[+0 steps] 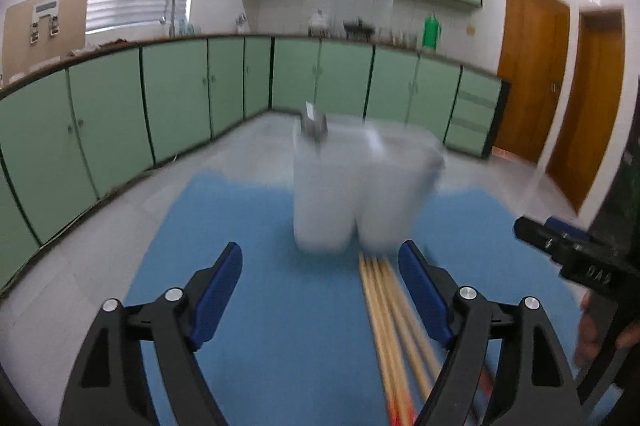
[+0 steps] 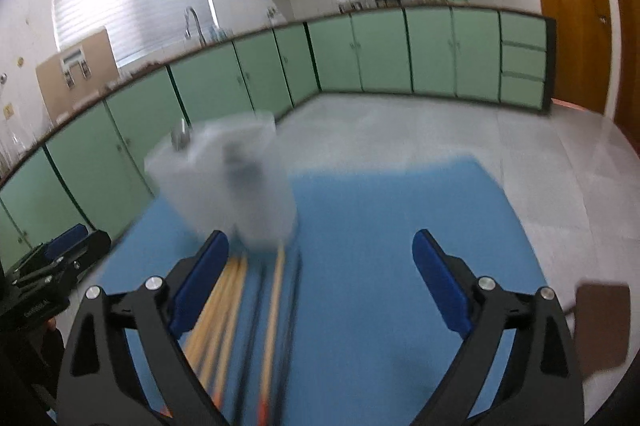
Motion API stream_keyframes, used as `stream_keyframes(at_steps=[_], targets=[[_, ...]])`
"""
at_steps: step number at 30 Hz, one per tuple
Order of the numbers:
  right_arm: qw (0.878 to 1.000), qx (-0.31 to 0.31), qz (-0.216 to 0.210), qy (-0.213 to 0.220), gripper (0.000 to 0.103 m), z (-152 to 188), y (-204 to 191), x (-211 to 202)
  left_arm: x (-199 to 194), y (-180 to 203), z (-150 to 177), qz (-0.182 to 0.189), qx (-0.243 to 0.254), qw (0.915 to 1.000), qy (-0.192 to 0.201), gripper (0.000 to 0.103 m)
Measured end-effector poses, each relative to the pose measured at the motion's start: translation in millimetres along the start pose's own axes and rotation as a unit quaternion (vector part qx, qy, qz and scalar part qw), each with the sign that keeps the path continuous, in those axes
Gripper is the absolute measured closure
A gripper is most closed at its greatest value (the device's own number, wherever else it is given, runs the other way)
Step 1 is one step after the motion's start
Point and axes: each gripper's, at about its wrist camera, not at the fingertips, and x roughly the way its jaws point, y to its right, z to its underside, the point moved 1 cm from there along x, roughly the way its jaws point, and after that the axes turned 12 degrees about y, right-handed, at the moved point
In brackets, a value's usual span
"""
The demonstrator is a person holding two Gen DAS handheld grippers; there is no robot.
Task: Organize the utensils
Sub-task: 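Move both open tools back down over the chopsticks on the mat, then grasp the black chopstick with the right tool while the left tool grasps a red-patterned chopstick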
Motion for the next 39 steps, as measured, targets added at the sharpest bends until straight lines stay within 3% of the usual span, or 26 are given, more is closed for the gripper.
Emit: stream_keyframes(at_steps=[5,7,12,19,26,27,32,35,38,39], targets=[[0.998,-0.025,0.028,-0.050,0.013,58.1,-1.5,-41.0,-25.6,8.0,54.3,-0.004,0.023,0.9980,-0.058,0.024],[0.997,-0.031,0.032,-0.061,0.022,72.6,-3.2,-53.0,-34.1,11.3,69.6,-0.010,0.030,0.9969,-0.072,0.024],[0.995,-0.032,0.015,-0.097,0.032,102.1,-11.5,-65.0,-47.3,16.2,84.4,-0.012,0.029,0.9959,-0.084,0.024],[0.990,-0.064,-0.005,-0.122,0.049,111.3,-31.8,-67.5,-45.6,18.6,95.6,-0.005,0.029,0.9916,-0.126,0.024],[0.987,-0.089,-0.006,-0.136,0.053,117.3,-38.8,-65.7,-40.2,22.2,98.3,0.003,0.031,0.9895,-0.141,0.024],[0.986,-0.089,0.001,-0.140,0.057,118.1,-37.7,-64.1,-39.3,22.8,98.7,0.003,0.032,0.9892,-0.143,0.024],[0.989,-0.064,0.018,-0.132,0.059,115.2,-23.0,-68.1,-43.3,16.6,98.3,0.004,0.018,0.9896,-0.142,0.025],[0.990,-0.056,0.005,-0.130,0.058,115.2,-19.8,-71.5,-46.6,14.2,97.2,0.002,0.015,0.9903,-0.138,0.025],[0.989,-0.066,-0.013,-0.135,0.073,117.3,-26.4,-70.6,-46.4,17.8,96.8,0.006,0.019,0.9901,-0.139,0.025],[0.988,-0.072,-0.017,-0.138,0.084,118.2,-29.0,-69.6,-47.1,20.0,96.8,0.009,0.024,0.9901,-0.138,0.025]])
